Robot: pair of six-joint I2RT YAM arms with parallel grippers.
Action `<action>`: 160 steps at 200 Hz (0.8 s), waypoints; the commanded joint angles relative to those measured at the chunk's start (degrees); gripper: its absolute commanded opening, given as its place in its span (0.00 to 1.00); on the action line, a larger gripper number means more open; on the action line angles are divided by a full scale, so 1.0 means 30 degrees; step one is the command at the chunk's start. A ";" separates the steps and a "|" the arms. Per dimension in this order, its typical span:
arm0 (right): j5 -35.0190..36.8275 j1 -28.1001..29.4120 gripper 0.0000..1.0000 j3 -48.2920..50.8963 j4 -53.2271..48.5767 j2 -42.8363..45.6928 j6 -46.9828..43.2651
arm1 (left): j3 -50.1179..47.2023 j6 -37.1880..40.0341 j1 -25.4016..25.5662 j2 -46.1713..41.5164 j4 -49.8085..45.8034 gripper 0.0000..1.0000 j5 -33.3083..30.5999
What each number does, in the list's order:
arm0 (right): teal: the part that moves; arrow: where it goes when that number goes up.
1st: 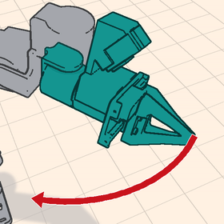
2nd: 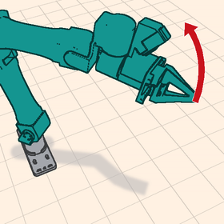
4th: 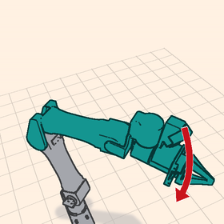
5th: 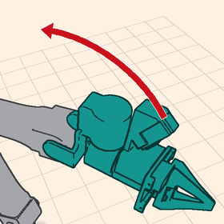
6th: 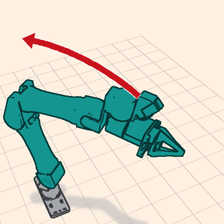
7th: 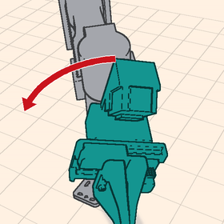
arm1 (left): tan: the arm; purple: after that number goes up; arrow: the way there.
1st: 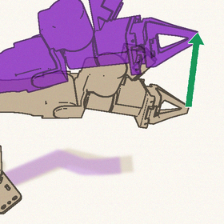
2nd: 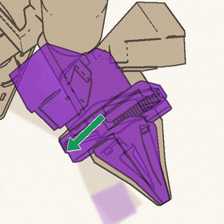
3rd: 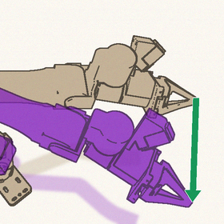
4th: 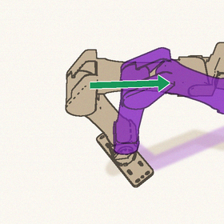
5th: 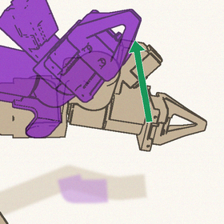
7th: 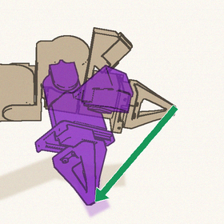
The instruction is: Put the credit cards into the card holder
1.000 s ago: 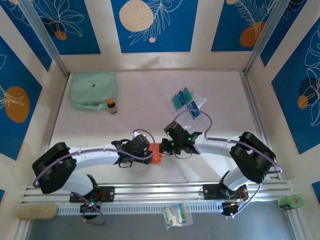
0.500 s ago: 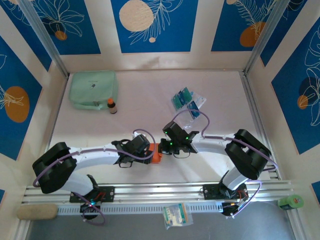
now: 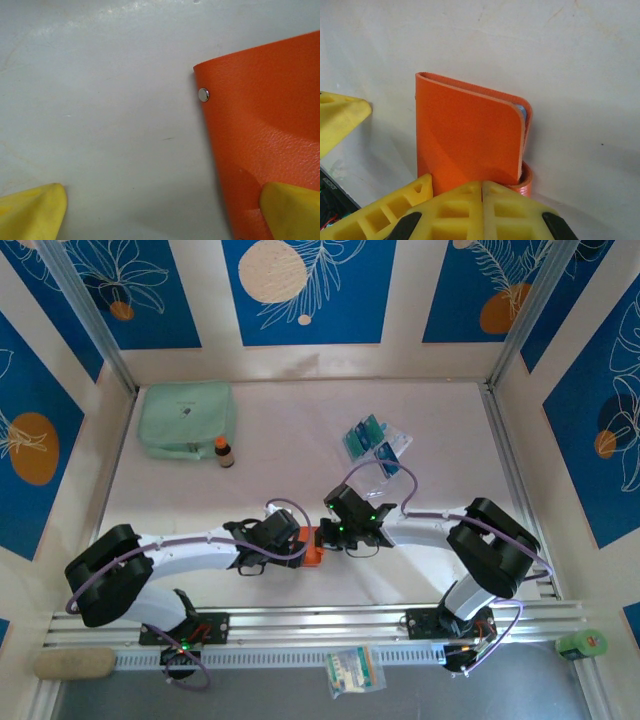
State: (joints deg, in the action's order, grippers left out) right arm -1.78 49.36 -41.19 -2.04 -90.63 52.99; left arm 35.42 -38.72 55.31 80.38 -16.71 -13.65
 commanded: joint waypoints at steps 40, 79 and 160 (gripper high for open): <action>-0.0170 0.0113 0.00 0.0157 0.0104 -0.0709 0.0409 | -0.0170 0.0073 0.0361 0.0684 -0.1152 1.00 -0.0196; -0.0227 -0.0331 0.00 0.0135 -0.0228 0.0544 0.0406 | -0.0195 0.0067 0.0372 0.0688 -0.1139 1.00 -0.0210; -0.0424 -0.0897 0.00 -0.0288 -0.0478 0.0936 0.0081 | -0.0198 0.0044 0.0402 0.0746 -0.1110 1.00 -0.0211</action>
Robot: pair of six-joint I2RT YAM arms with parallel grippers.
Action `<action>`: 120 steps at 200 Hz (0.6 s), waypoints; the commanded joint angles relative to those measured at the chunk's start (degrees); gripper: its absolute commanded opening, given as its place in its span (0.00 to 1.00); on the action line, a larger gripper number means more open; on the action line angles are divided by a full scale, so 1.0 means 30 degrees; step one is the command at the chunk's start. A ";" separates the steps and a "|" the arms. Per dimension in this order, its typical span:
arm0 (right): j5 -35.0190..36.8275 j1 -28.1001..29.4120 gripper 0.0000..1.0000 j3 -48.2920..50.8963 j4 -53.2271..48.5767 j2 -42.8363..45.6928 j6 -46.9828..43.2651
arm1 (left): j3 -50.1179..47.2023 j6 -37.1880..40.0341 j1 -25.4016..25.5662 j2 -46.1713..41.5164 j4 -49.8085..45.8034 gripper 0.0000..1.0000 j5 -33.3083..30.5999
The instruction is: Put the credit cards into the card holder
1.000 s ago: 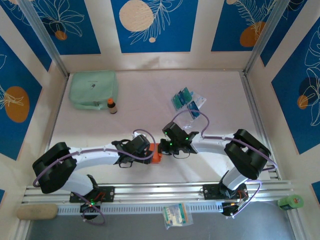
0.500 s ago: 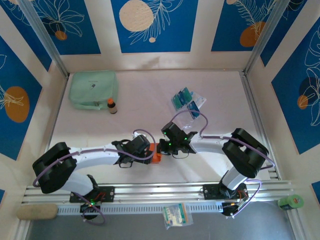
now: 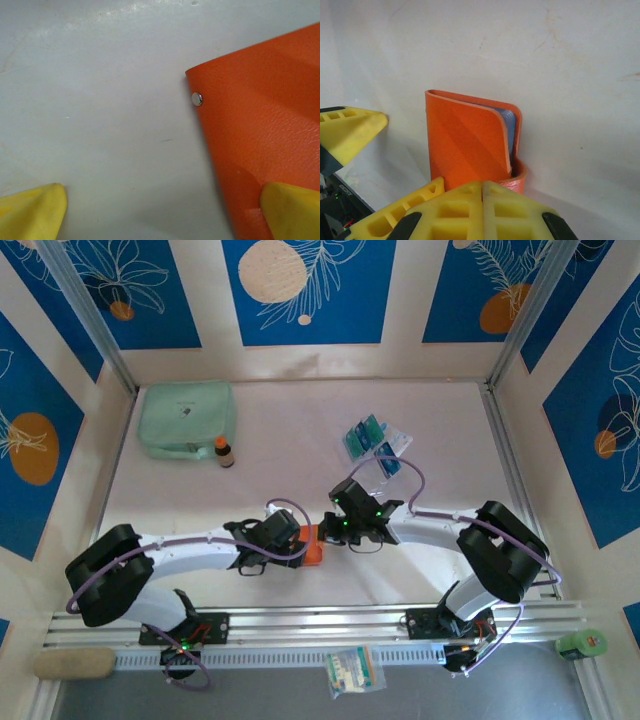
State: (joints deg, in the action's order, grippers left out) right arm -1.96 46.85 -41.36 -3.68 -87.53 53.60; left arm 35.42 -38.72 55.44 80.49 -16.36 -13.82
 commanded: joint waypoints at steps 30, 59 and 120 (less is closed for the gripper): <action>-0.0459 -0.0002 0.00 -0.0391 0.0265 -0.0556 -0.0104 | -0.0176 0.0003 0.0362 0.0706 -0.1226 1.00 -0.0167; -0.0433 0.0024 0.00 -0.0622 0.0310 -0.0894 -0.0198 | -0.0178 0.0006 0.0387 0.0739 -0.1226 1.00 -0.0164; -0.0637 0.0163 0.00 -0.0942 0.0460 -0.1511 -0.0224 | -0.0220 -0.0012 0.0387 0.0710 -0.1178 1.00 -0.0151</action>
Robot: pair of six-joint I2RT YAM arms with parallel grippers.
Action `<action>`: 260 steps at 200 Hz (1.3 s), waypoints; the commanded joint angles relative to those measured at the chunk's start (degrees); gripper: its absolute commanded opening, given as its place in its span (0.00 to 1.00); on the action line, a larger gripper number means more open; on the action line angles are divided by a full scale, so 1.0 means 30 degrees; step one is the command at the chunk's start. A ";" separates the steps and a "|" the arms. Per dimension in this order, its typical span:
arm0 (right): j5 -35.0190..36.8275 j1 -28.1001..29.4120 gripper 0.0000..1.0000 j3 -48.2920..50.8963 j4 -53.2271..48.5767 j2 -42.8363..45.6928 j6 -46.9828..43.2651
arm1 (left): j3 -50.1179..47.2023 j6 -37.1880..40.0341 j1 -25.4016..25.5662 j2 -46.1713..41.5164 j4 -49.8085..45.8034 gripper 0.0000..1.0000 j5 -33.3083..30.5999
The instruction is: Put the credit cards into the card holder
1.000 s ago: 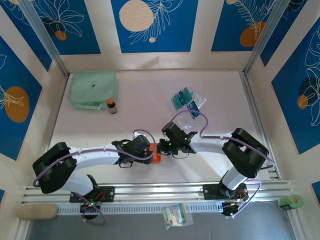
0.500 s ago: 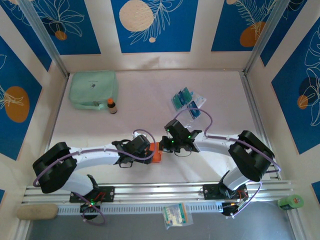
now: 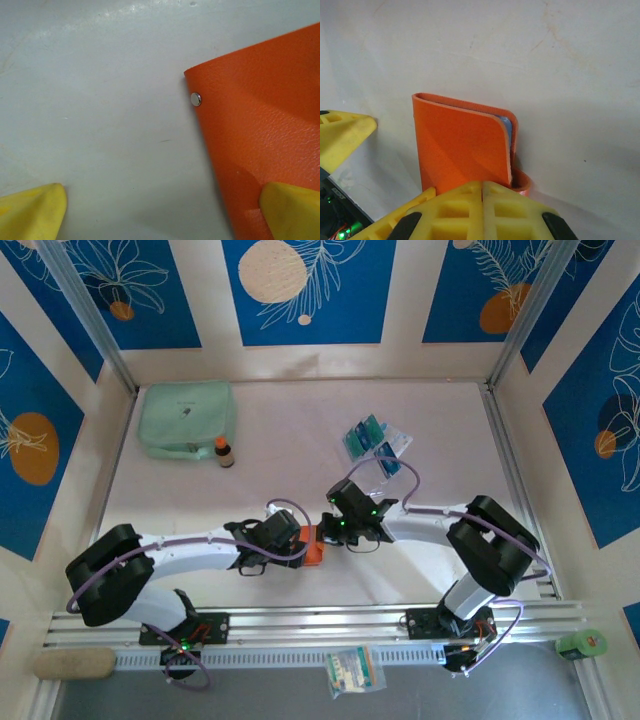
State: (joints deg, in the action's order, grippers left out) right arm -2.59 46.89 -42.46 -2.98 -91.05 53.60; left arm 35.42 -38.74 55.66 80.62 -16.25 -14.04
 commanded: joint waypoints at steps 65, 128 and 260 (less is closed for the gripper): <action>-0.0338 0.0569 0.00 0.0007 0.0378 -0.0545 0.0023 | -0.0274 -0.0028 0.0344 0.0651 -0.1204 1.00 -0.0124; -0.0001 0.1109 0.00 0.0760 0.0456 -0.0592 0.0312 | -0.0244 -0.0036 0.0344 0.0637 -0.1252 1.00 -0.0146; 0.2534 0.3029 0.00 0.3033 0.0767 -0.0556 0.0589 | -0.0292 -0.0262 0.0358 0.0783 -0.1173 1.00 -0.0066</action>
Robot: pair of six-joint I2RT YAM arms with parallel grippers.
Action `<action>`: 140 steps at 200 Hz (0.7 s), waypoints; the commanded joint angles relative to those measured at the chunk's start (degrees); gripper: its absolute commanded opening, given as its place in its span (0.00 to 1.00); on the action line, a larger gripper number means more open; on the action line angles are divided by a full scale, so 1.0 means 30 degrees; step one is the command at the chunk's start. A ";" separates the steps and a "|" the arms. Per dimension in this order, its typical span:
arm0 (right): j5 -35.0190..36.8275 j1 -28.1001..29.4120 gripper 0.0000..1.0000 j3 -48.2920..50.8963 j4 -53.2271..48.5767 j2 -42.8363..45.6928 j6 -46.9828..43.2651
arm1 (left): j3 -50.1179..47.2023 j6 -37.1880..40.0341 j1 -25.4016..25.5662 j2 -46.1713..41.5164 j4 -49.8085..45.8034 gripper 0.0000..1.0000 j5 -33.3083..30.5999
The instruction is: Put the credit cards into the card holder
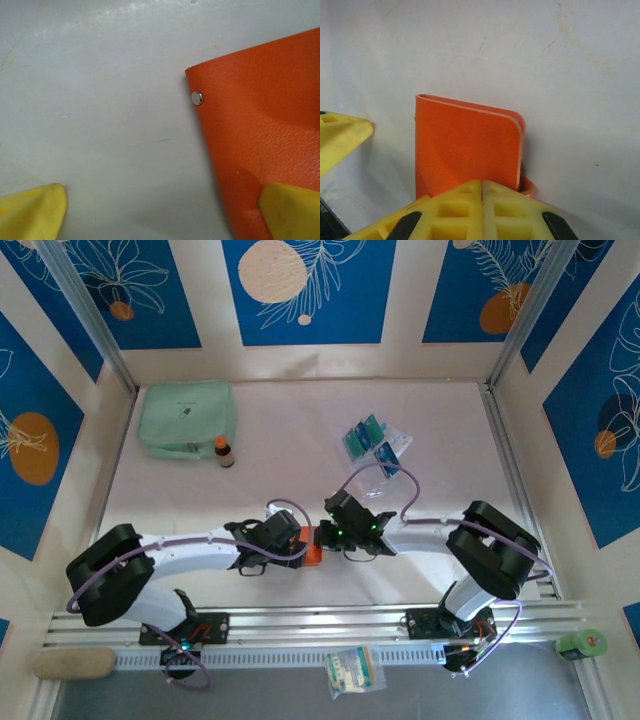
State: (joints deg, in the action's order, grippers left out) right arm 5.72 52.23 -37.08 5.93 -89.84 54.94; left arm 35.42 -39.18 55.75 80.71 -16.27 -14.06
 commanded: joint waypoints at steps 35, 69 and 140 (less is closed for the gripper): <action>0.0419 0.1948 0.00 0.1977 -0.1660 -0.1041 0.0153 | -0.0410 -0.0400 0.0340 0.0782 -0.0950 1.00 0.0059; 0.0904 0.2466 0.00 0.2725 -0.1258 -0.0889 0.0099 | -0.0453 -0.0585 0.0344 0.0922 -0.0835 1.00 0.0118; 0.1795 0.3609 0.00 0.4366 0.0021 -0.0346 -0.0524 | -0.0368 -0.0765 0.0344 0.1295 -0.0769 1.00 0.0235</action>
State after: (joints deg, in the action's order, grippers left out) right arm 18.04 58.87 -28.86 19.09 -87.72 54.59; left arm 35.53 -40.23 55.86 81.17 -16.12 -14.09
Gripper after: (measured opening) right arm 0.054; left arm 0.998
